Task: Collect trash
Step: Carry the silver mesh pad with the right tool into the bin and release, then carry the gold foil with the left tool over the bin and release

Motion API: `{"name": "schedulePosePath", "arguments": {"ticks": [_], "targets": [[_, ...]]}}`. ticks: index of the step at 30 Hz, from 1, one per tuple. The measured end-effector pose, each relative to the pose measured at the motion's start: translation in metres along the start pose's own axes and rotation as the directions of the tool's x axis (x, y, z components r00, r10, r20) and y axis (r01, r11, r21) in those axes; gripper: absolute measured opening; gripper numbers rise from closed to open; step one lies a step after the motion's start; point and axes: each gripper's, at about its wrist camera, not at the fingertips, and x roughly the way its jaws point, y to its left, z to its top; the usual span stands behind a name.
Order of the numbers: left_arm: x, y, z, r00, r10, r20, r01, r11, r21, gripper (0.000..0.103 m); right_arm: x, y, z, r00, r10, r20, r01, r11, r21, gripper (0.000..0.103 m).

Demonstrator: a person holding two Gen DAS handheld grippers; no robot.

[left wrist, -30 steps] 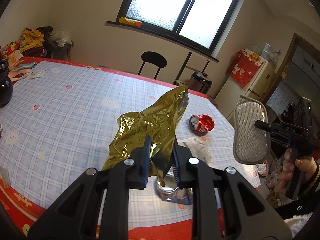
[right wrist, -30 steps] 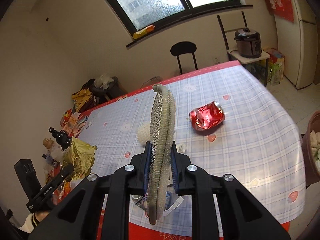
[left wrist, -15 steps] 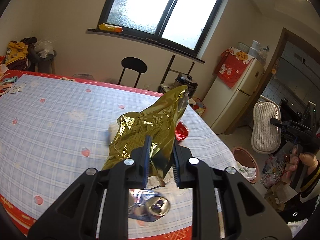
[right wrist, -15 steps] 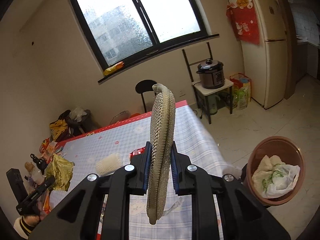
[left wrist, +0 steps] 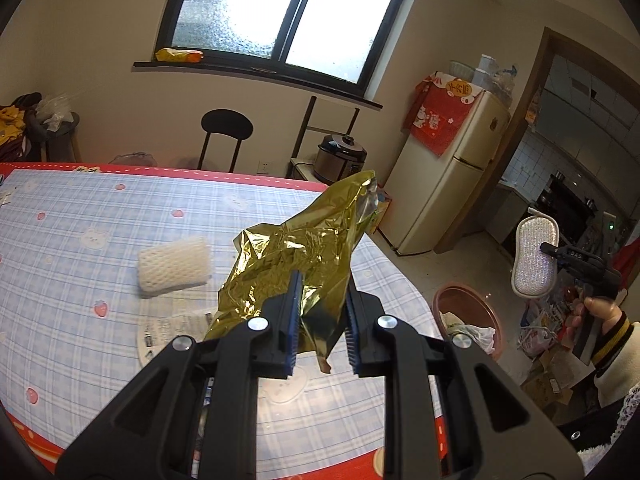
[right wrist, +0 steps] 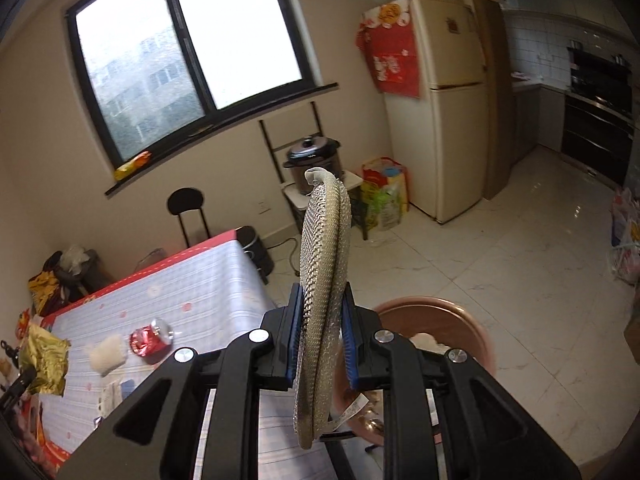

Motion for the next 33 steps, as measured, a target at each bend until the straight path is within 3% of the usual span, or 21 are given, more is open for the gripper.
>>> {"name": "schedulePosePath", "arguments": {"ticks": [7,9,11,13,19,22,25,29,33], "targets": [[0.013,-0.030,-0.003,1.000,-0.012,-0.016,0.013,1.000,0.027,0.022,0.012,-0.034,0.018,0.999,-0.048,-0.003,0.048,0.999,0.023,0.021],[0.016,-0.033,0.000,1.000,-0.017,-0.020,0.017,0.999,0.037,0.022,0.008,-0.038,0.025,0.998,-0.055,0.021,0.054,0.998,0.038,0.032],[0.018,-0.038,0.001,0.999,-0.024,-0.022,0.025,0.998,0.051,0.022,-0.002,-0.041,0.031,0.995,-0.078,0.064,0.075,0.996,0.046,0.055],[0.021,-0.045,0.003,0.999,-0.038,-0.024,0.040,0.997,0.067,0.022,-0.011,-0.044,0.035,0.992,-0.085,0.090,0.081,0.996,0.045,0.058],[0.037,-0.072,0.012,0.994,-0.105,-0.045,0.110,0.985,0.132,0.022,-0.034,-0.048,0.033,0.988,-0.104,0.111,0.099,0.994,0.049,0.085],[0.049,-0.090,0.016,0.987,-0.150,-0.062,0.158,0.973,0.168,0.022,-0.046,-0.050,0.028,0.989,-0.105,0.104,0.101,0.994,0.043,0.092],[0.065,-0.112,0.020,0.976,-0.202,-0.081,0.215,0.956,0.200,0.022,-0.059,-0.051,0.025,0.985,-0.141,0.101,0.139,0.990,0.030,0.098],[0.090,-0.147,0.024,0.952,-0.281,-0.117,0.302,0.921,0.244,0.022,-0.076,-0.055,0.021,0.979,-0.180,0.101,0.179,0.984,0.019,0.098],[0.124,-0.190,0.024,0.915,-0.363,-0.175,0.399,0.875,0.272,0.023,-0.092,-0.064,0.021,0.971,-0.211,0.109,0.209,0.978,0.027,0.098]]}}
